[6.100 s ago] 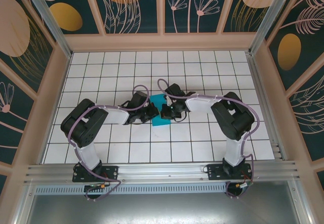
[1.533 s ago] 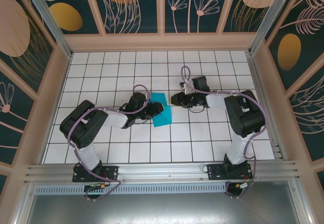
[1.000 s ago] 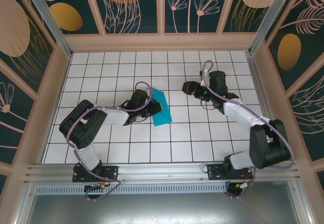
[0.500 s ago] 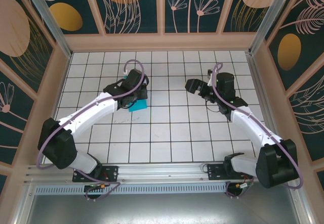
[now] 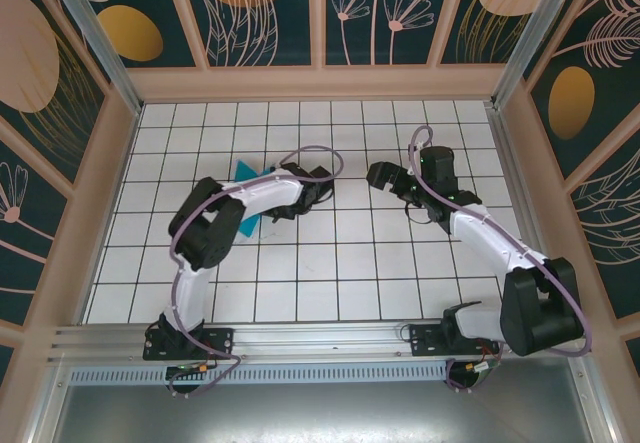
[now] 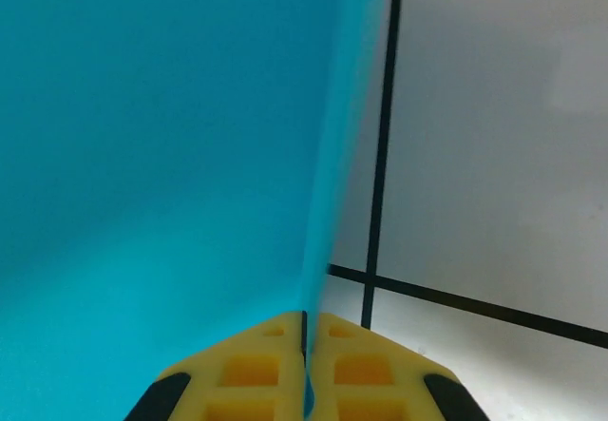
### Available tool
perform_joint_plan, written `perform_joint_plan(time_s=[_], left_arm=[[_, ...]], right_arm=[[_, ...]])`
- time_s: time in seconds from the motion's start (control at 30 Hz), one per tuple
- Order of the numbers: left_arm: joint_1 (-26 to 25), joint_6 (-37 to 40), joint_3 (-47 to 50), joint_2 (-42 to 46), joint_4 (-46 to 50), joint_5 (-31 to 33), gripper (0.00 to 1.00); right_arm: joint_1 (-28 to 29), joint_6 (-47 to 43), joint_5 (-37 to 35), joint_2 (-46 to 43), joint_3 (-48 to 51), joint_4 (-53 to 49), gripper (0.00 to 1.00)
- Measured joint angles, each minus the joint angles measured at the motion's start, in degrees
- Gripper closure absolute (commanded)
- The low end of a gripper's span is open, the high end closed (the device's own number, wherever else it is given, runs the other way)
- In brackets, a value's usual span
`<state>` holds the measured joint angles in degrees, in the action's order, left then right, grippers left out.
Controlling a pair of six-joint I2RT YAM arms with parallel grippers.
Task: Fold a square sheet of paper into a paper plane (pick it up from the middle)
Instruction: Turn over the paper at the center of the table, then move the paper to the center of the table.
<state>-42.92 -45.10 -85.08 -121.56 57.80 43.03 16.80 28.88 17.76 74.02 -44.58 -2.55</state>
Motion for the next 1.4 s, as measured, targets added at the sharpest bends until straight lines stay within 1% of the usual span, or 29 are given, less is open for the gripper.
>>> perform_joint_plan(time_s=[0.1,0.17,0.3,0.37,0.43,0.5,0.63,0.77,0.87,0.9,0.97,1.0,1.07,1.13,1.3,1.4], left_arm=[[-1.09,0.02,-2.29,-2.75,0.87,0.48,0.91],[-1.68,0.35,-3.39,-3.43,0.52,-0.07,0.86],[-2.12,1.86,-3.82,-3.48,-1.79,-3.04,0.64],[-2.10,2.49,-3.82,-3.43,-3.67,-5.51,0.52],[-2.10,3.43,-3.80,-2.89,-6.03,-8.35,0.43],[-1.99,4.52,-3.21,-0.85,-9.33,-12.28,0.34],[-1.99,5.60,-0.02,8.48,-19.47,-22.80,0.18],[-1.46,5.11,4.50,19.58,-29.90,-30.32,0.07],[1.01,4.07,9.88,26.86,-36.33,-32.87,0.01],[2.12,3.67,11.65,28.65,-37.55,-33.22,0.02],[5.33,2.47,16.39,32.52,-40.37,-33.79,0.02],[7.13,1.81,18.99,34.25,-41.42,-33.81,0.02],[10.69,0.66,23.65,36.94,-42.25,-33.55,0.01],[13.79,-0.37,28.11,39.08,-42.71,-33.11,0.01],[19.74,-2.78,37.70,44.44,-42.75,-32.04,0.02],[23.02,-4.07,41.88,47.93,-42.84,-32.09,0.01]], right_arm=[[0.00,0.00,-0.39,0.63,0.00,-0.37,0.01],[-0.07,-0.02,-0.63,1.11,0.00,-0.59,0.01],[-0.39,0.00,-1.27,1.86,-0.02,-0.94,0.02],[-0.63,0.04,-1.31,2.12,-0.02,-1.03,0.02],[-0.74,0.17,-1.44,2.21,-0.04,-1.11,0.02],[-0.74,0.22,-1.46,2.43,-0.04,-1.18,0.03],[-0.74,0.48,-1.44,3.69,-0.42,-1.44,0.06],[-0.72,1.62,-0.44,5.49,-0.72,-1.40,0.17],[-0.02,1.95,0.33,7.48,-1.90,-1.44,0.25],[0.57,1.99,0.35,8.15,-2.43,-1.40,0.28],[2.64,2.01,0.26,9.73,-3.98,-1.42,0.36],[4.22,2.27,0.15,10.73,-5.09,-1.40,0.42],[7.65,2.80,0.07,13.05,-7.48,-1.03,0.57],[12.02,3.80,0.20,16.59,-10.54,-0.13,0.68],[21.27,6.91,0.35,27.45,-18.36,1.64,0.78],[25.57,8.15,0.76,34.60,-24.30,2.08,0.81]])
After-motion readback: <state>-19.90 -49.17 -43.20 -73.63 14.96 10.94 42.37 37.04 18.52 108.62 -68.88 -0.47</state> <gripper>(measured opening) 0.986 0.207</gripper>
